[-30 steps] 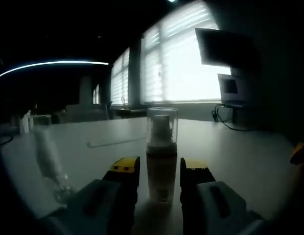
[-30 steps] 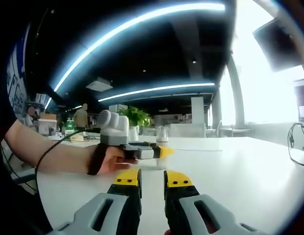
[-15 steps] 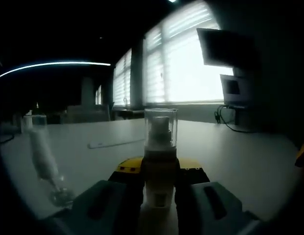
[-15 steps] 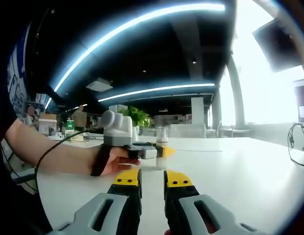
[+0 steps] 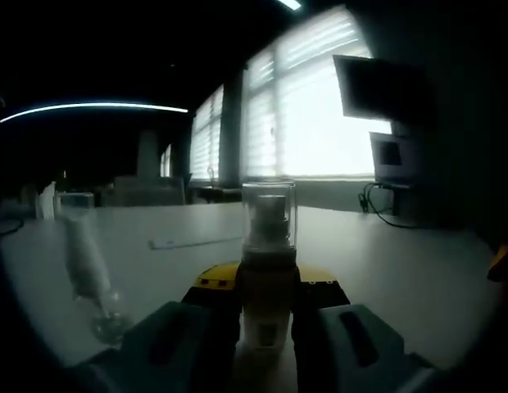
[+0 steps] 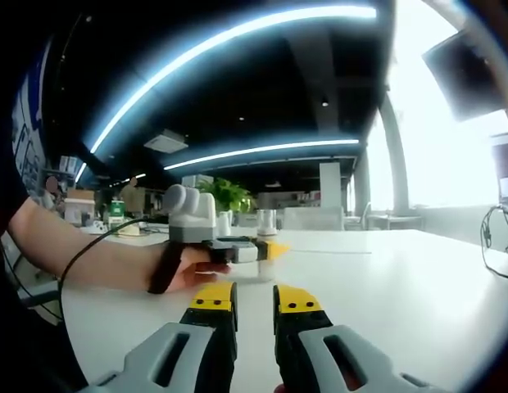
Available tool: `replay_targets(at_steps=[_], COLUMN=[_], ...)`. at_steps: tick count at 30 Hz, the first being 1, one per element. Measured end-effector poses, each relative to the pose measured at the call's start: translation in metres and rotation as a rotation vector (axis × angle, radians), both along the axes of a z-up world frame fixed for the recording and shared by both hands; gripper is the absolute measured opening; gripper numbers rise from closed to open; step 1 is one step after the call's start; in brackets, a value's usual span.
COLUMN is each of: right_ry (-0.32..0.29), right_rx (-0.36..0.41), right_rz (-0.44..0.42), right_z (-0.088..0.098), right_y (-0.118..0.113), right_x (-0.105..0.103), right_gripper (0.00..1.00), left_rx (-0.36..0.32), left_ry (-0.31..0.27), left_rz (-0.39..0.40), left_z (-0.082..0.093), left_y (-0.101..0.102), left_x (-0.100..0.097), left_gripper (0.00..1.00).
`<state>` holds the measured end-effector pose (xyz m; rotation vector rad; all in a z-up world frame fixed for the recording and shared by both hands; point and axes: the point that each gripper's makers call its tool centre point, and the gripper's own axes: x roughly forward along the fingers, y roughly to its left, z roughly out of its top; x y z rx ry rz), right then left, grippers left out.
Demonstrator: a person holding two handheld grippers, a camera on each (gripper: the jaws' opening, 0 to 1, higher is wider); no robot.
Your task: Clamp pump bottle remove cover press pump head put on cover
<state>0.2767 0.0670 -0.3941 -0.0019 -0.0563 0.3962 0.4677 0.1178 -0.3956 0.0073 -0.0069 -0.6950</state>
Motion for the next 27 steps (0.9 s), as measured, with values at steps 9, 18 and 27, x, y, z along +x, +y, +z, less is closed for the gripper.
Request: replay_targets(at_steps=[9,18,27], right_ry=[0.0,-0.001,-0.002], right_rx=[-0.001,0.001,0.005], right_rz=[-0.002,0.0,0.002], right_z=[0.0,0.0,0.001], right_y=[-0.001,0.0,0.0], right_x=[0.001,0.001,0.0], right_gripper=[0.12,0.12,0.12], left_rx=[-0.031,-0.011,0.001], left_ry=[0.02,-0.014,0.001], left_rz=[-0.026,-0.05,-0.133], left_z=[0.001,0.008,0.017], left_y=[0.003,0.001,0.003], left_x=[-0.008,-0.017,-0.035], left_gripper=[0.14,0.14,0.13])
